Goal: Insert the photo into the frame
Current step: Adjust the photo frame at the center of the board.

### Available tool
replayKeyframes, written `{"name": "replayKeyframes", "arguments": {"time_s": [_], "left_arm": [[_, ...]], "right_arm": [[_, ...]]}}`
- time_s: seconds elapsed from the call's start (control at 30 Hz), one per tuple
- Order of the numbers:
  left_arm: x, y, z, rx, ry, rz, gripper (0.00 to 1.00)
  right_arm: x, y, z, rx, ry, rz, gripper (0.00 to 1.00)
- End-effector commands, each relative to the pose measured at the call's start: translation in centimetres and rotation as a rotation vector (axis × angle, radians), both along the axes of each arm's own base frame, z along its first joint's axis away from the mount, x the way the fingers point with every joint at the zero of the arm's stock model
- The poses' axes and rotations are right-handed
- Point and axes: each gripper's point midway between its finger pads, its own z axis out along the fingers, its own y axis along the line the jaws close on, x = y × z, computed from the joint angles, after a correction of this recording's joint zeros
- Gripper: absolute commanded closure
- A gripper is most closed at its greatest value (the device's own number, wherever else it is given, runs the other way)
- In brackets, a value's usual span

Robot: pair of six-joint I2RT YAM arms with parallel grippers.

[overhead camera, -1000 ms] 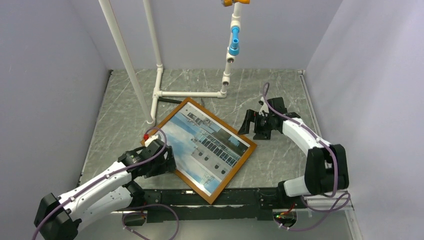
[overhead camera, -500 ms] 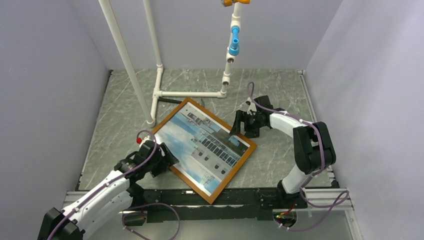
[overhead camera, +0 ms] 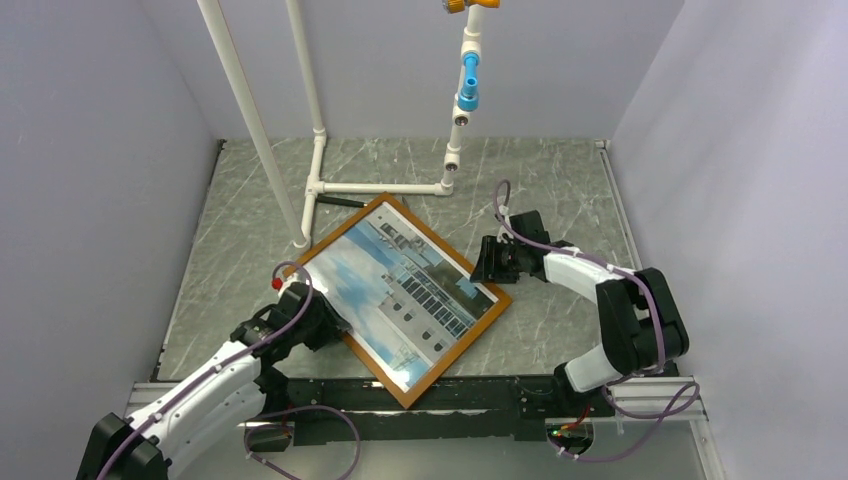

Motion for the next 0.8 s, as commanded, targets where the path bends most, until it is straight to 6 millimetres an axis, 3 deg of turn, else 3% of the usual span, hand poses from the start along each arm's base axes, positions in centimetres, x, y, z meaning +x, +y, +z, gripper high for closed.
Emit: {"name": "replayKeyframes", "arguments": {"time_s": [0.0, 0.37, 0.77], "left_arm": [[0.7, -1.3, 2.0, -0.064, -0.075, -0.043, 0.53], [1.4, -3.9, 4.1, -0.091, -0.151, -0.186, 0.46], [2.0, -8.8, 6.4, -0.048, -0.187, -0.351, 0.45]], "right_arm": [[-4.3, 1.2, 0.3, 0.067, 0.105, 0.007, 0.64], [-8.1, 1.5, 2.9, 0.187, 0.112, -0.054, 0.65], [-12.7, 0.9, 2.9, 0.262, 0.169, -0.111, 0.63]]}}
